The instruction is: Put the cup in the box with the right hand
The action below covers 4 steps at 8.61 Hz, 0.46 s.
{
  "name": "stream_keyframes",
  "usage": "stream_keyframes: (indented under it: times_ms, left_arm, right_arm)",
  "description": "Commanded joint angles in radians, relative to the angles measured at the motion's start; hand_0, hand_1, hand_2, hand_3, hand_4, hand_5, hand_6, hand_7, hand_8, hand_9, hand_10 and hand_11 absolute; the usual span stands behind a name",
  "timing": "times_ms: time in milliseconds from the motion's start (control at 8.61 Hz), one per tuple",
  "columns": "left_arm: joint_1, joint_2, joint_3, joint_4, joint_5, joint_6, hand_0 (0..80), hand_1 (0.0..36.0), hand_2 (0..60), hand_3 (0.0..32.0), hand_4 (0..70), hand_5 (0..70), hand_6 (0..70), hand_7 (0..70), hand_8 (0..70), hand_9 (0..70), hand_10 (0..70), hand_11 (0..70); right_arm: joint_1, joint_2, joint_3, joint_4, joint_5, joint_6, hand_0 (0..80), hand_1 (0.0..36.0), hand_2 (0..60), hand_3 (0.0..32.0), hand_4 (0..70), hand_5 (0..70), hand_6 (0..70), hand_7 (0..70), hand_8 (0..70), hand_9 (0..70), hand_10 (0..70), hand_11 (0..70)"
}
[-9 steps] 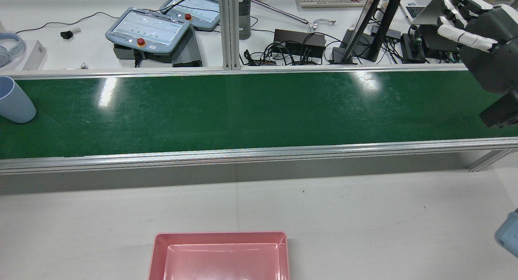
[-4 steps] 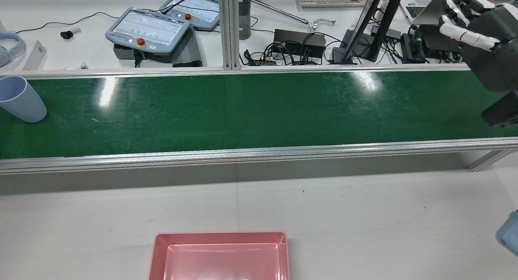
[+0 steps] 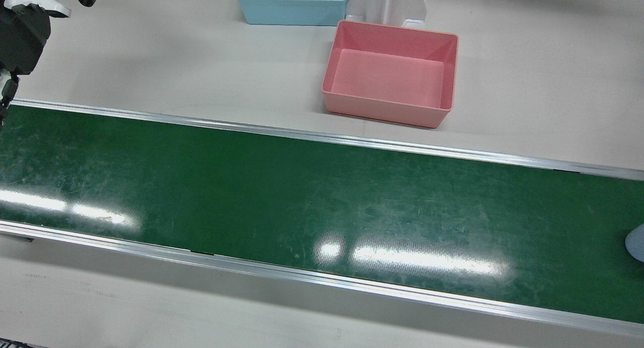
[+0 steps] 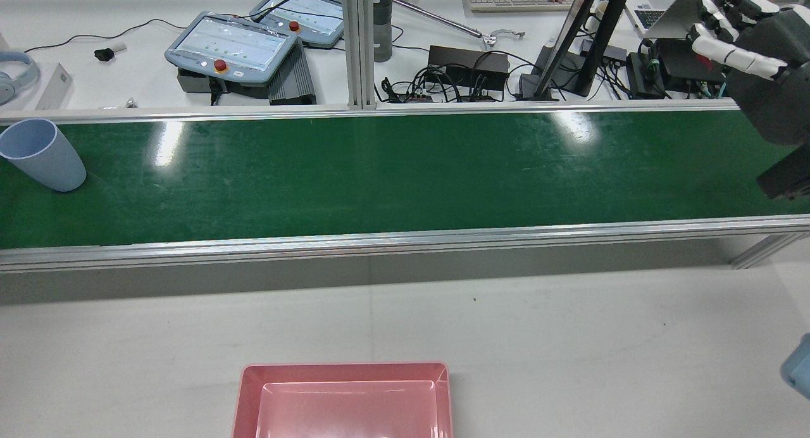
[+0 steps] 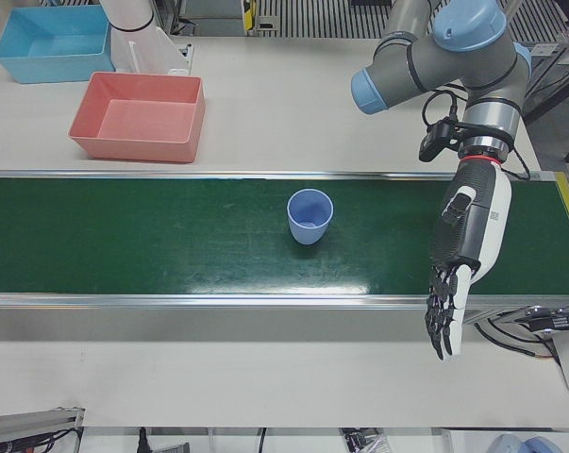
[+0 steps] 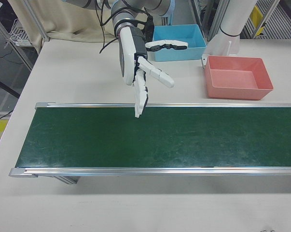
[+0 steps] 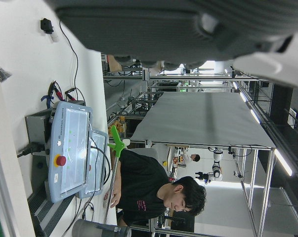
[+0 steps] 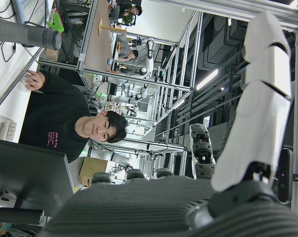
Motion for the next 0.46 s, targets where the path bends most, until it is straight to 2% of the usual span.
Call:
stream_keyframes:
  times_ms: [0,348]
  left_arm:
    - [0.000,0.000,0.000,0.000,0.000,-0.001,0.0,0.0,0.0,0.0,0.0,0.0,0.0,0.0,0.0,0.0,0.0,0.0]
    - [0.000,0.000,-0.001,0.000,0.000,0.000,0.0,0.0,0.0,0.0,0.0,0.0,0.0,0.0,0.0,0.0,0.0,0.0]
  right_arm:
    - [0.004,0.000,0.001,0.000,0.000,0.000,49.3,22.2,13.7,0.0,0.0,5.0,0.0,0.0,0.0,0.0,0.0,0.0]
    - [0.004,0.000,0.003,0.000,0.000,0.000,49.4,22.1,13.0,0.0,0.0,5.0,0.0,0.0,0.0,0.0,0.0,0.0]
